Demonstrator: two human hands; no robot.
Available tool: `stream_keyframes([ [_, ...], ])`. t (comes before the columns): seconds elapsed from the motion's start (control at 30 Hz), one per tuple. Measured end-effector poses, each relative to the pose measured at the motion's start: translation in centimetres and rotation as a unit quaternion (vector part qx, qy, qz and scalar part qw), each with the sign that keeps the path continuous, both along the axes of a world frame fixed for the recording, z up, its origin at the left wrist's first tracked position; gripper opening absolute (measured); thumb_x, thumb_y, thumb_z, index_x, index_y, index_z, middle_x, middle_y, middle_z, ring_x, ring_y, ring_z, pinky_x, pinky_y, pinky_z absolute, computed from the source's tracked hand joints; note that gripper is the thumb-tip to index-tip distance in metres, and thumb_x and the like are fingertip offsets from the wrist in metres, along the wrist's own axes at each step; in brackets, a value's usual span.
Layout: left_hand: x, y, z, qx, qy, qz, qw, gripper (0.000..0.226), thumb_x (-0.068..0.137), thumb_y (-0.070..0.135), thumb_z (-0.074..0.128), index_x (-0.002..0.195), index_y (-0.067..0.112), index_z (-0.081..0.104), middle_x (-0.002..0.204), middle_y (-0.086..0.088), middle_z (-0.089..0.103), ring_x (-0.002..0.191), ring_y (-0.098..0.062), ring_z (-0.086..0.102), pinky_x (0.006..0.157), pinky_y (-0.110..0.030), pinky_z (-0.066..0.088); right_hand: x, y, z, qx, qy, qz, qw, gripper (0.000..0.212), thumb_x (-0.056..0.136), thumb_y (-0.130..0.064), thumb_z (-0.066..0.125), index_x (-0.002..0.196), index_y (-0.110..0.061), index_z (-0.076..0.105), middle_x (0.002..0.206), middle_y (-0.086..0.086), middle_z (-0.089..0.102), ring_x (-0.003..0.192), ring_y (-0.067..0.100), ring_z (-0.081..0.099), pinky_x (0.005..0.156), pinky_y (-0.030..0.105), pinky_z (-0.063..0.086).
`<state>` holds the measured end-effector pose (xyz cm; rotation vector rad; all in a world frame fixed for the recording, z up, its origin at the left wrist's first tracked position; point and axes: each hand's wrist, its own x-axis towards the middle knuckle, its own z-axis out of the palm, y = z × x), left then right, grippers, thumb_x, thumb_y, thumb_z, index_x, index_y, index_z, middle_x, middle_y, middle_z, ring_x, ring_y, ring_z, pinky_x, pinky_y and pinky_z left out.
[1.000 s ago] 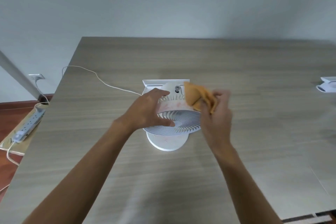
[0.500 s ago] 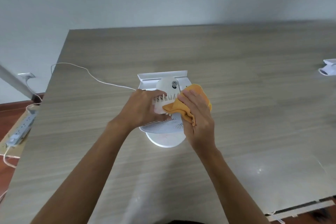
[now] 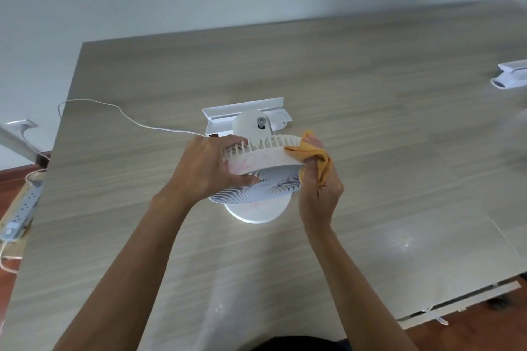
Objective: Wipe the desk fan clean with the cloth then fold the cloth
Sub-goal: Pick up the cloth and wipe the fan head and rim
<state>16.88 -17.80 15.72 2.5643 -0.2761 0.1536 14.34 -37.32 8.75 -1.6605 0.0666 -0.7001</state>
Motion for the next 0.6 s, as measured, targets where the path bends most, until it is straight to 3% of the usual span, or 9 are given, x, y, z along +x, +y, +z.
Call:
stream_keyframes([
  [0.07, 0.0, 0.4, -0.1, -0.004, 0.0, -0.004, 1.0, 0.09, 0.042, 0.078, 0.065, 0.116, 0.027, 0.071, 0.082, 0.002, 0.072, 0.065, -0.016, 0.057, 0.065, -0.024, 0.036, -0.1, -0.3, -0.2, 0.082, 0.084, -0.023, 0.993, 0.021, 0.1, -0.016, 0.05, 0.094, -0.019, 0.07, 0.08, -0.018, 0.068, 0.073, -0.002, 0.061, 0.069, 0.022, 0.047],
  [0.13, 0.2, 0.7, -0.1, -0.003, 0.003, -0.012, 1.0, 0.092, 0.043, 0.079, 0.064, 0.118, 0.025, 0.07, 0.084, 0.003, 0.072, 0.064, -0.013, 0.056, 0.064, -0.021, 0.034, 0.4, -0.9, -1.2, 0.158, 0.191, -0.039, 0.968, 0.033, 0.101, -0.025, 0.051, 0.068, -0.025, 0.056, 0.051, -0.019, 0.048, 0.051, -0.002, 0.044, 0.056, 0.021, 0.038],
  [0.2, 0.3, 0.9, 0.0, -0.002, 0.008, -0.017, 1.0, 0.095, 0.043, 0.081, 0.063, 0.119, 0.024, 0.069, 0.085, 0.004, 0.072, 0.065, -0.012, 0.056, 0.064, -0.022, 0.034, 0.9, -1.5, -1.9, 0.241, 0.26, -0.03, 0.935, 0.033, 0.099, -0.032, 0.052, 0.07, -0.02, 0.06, 0.055, -0.017, 0.054, 0.054, 0.0, 0.052, 0.059, 0.022, 0.043],
  [0.3, 0.3, 1.0, 0.2, -0.002, 0.009, -0.023, 1.0, 0.095, 0.042, 0.082, 0.062, 0.118, 0.024, 0.07, 0.075, 0.008, 0.064, 0.063, -0.013, 0.052, 0.06, -0.021, 0.033, 1.2, -1.5, -3.1, 0.426, 0.314, 0.036, 0.848, 0.024, 0.101, -0.027, 0.048, 0.103, -0.013, 0.068, 0.085, -0.001, 0.072, 0.076, 0.009, 0.068, 0.074, 0.027, 0.056],
  [0.4, 0.2, 0.7, 0.4, 0.011, 0.002, -0.034, 0.999, 0.095, 0.043, 0.081, 0.06, 0.118, 0.023, 0.07, 0.078, 0.004, 0.068, 0.064, -0.014, 0.053, 0.062, -0.023, 0.034, 0.7, -1.4, -3.7, 0.452, 0.333, 0.06, 0.825, 0.03, 0.102, -0.022, 0.045, 0.123, -0.008, 0.062, 0.108, 0.01, 0.068, 0.096, 0.021, 0.066, 0.102, 0.042, 0.048],
  [0.43, 0.2, 0.6, 0.5, 0.012, 0.001, -0.035, 0.999, 0.094, 0.044, 0.08, 0.06, 0.117, 0.023, 0.07, 0.079, 0.003, 0.07, 0.064, -0.016, 0.055, 0.064, -0.025, 0.035, 0.7, -1.5, -3.5, 0.457, 0.33, 0.061, 0.823, 0.031, 0.102, -0.022, 0.045, 0.122, -0.008, 0.062, 0.107, 0.01, 0.07, 0.097, 0.022, 0.066, 0.102, 0.043, 0.048],
  [0.5, 0.1, 0.7, 0.6, 0.009, -0.001, -0.032, 0.999, 0.089, 0.044, 0.077, 0.061, 0.114, 0.023, 0.071, 0.073, 0.004, 0.068, 0.062, -0.021, 0.057, 0.061, -0.027, 0.036, 0.9, -1.7, -2.5, 0.455, 0.312, 0.058, 0.832, 0.028, 0.102, -0.023, 0.044, 0.109, -0.009, 0.067, 0.092, 0.005, 0.075, 0.088, 0.018, 0.07, 0.088, 0.037, 0.055],
  [0.6, 0.3, 0.9, 0.7, 0.01, 0.002, -0.035, 0.999, 0.079, 0.047, 0.073, 0.066, 0.108, 0.025, 0.073, 0.066, 0.005, 0.064, 0.059, -0.023, 0.056, 0.056, -0.029, 0.038, 1.1, -1.6, -0.8, 0.414, 0.28, 0.046, 0.865, 0.026, 0.101, -0.023, 0.046, 0.096, -0.014, 0.07, 0.081, -0.001, 0.074, 0.077, 0.013, 0.07, 0.071, 0.028, 0.053],
])
